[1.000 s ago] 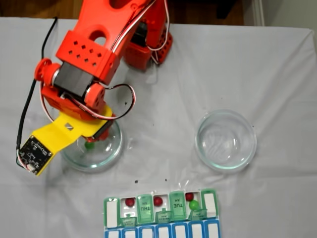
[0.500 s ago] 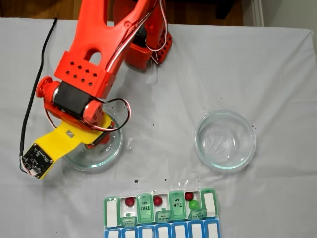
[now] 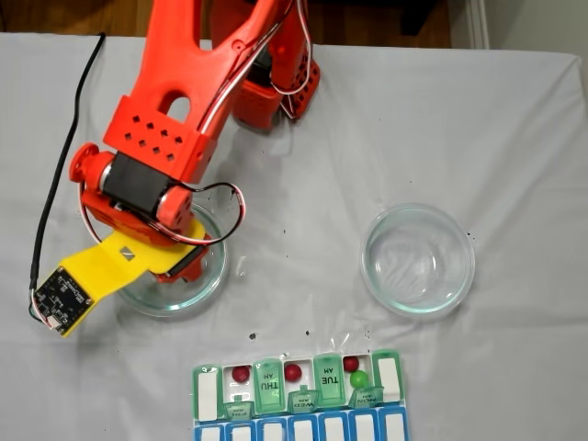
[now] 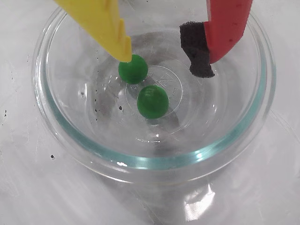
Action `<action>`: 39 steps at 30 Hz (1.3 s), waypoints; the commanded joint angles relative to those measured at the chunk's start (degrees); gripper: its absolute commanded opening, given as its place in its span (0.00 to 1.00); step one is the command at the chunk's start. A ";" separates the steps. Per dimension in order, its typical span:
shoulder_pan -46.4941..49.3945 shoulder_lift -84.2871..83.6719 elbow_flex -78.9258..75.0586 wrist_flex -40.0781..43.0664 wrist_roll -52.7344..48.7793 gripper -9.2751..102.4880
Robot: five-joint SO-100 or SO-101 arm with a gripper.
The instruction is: Sort medicines into box.
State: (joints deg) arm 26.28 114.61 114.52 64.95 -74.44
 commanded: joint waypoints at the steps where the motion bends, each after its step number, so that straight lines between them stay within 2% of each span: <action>1: -1.05 -0.09 -1.41 -0.70 0.18 0.28; 29: -1.23 -3.16 -0.09 -3.08 0.09 0.30; 39: -0.44 -2.37 -0.70 -0.62 -1.49 0.30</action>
State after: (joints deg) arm 25.22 110.57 115.58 64.07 -75.67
